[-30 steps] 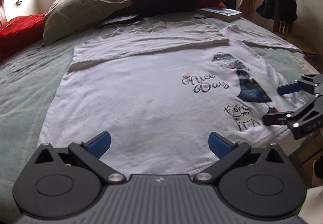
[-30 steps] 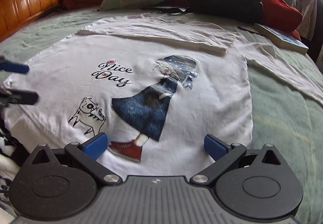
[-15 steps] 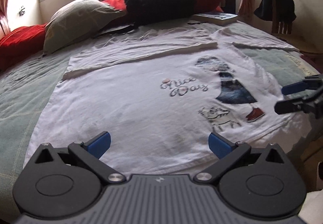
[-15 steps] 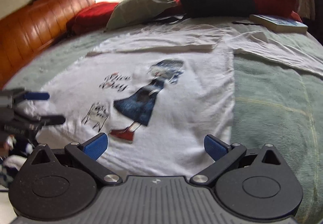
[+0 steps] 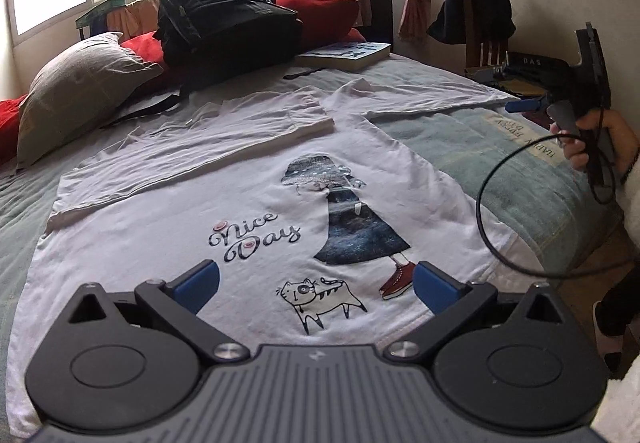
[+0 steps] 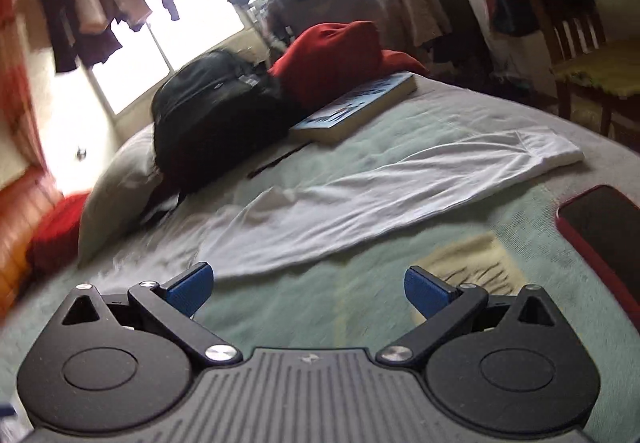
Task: Fold clothes
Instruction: 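Grasp the other sleeve's end with the right gripper and lift it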
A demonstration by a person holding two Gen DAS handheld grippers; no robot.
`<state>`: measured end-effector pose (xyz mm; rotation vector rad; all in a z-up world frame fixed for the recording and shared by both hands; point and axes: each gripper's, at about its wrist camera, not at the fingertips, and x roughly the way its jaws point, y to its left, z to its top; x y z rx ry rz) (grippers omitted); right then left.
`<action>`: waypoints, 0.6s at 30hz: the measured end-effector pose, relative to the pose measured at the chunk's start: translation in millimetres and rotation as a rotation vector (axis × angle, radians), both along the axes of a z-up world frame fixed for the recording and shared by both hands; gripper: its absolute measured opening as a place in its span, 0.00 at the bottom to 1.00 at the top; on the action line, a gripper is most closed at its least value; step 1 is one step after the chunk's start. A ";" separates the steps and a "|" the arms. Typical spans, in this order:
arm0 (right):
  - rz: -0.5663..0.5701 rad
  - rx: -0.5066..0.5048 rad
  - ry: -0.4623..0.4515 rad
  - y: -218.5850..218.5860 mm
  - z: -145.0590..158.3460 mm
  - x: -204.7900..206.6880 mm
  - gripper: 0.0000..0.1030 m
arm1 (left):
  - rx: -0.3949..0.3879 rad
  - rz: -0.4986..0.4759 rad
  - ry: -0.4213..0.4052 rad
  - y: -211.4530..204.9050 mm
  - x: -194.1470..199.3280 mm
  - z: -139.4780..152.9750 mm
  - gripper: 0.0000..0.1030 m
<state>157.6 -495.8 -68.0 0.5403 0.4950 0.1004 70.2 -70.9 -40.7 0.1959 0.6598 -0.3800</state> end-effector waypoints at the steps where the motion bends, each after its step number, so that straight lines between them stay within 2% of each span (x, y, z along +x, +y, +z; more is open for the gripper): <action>1: -0.019 0.056 0.006 -12.6 -3.2 6.6 1.00 | 0.001 -0.002 0.004 -1.0 3.2 -0.3 0.99; 4: -0.079 0.194 0.034 -39.7 -13.8 25.9 1.00 | -0.001 -0.011 0.015 -3.5 12.5 -0.9 0.99; 6: -0.108 0.234 0.033 -49.8 -19.9 35.3 1.00 | -0.001 -0.015 0.020 -4.9 18.1 -1.4 0.99; 12: -0.143 0.265 0.056 -58.1 -34.7 60.6 1.00 | 0.002 -0.020 0.036 -7.5 32.3 -4.6 0.99; 18: -0.116 0.249 0.043 -61.9 -45.3 82.9 1.00 | 0.009 -0.018 0.046 -9.3 42.3 -7.3 0.99</action>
